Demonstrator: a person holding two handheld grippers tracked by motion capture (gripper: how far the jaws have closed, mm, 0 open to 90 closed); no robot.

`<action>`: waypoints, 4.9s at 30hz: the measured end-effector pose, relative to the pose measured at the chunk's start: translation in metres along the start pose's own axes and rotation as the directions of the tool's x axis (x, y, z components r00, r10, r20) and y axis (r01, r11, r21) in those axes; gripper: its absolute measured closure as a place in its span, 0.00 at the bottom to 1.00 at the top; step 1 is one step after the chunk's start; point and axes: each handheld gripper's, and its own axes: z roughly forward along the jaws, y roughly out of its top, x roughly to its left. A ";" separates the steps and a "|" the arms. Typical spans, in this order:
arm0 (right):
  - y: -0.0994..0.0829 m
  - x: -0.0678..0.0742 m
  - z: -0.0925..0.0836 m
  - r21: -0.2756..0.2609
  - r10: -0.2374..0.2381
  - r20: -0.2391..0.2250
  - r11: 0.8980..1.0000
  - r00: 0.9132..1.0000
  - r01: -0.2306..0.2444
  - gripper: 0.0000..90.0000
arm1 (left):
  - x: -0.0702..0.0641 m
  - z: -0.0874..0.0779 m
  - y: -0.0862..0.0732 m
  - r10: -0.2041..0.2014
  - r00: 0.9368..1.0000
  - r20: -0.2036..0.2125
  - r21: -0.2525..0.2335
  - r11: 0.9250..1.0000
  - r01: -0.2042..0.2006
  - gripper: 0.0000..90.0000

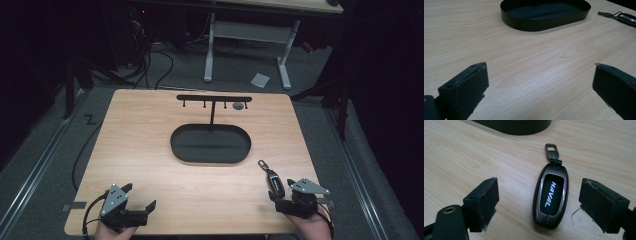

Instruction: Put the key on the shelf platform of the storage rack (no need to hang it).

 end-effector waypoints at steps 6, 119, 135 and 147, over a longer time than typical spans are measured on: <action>0.000 -0.002 -0.001 0.021 0.002 0.000 1.000 1.000 -0.002 0.18 | 0.001 0.000 0.000 -0.001 1.000 -0.006 0.009 1.000 0.001 0.01; 0.063 0.038 0.078 0.401 0.017 0.012 0.916 1.000 -0.021 0.54 | 0.000 -0.013 0.005 -0.007 1.000 0.027 -0.041 0.999 0.008 0.03; 0.083 0.017 0.088 0.635 -0.021 -0.045 0.771 0.999 0.045 0.48 | 0.000 -0.015 0.008 -0.003 1.000 0.027 -0.053 0.999 0.004 0.03; 0.102 0.019 0.110 0.830 -0.038 -0.089 0.550 0.995 0.095 0.43 | 0.002 -0.016 0.007 -0.010 0.999 0.035 -0.053 0.999 0.012 0.03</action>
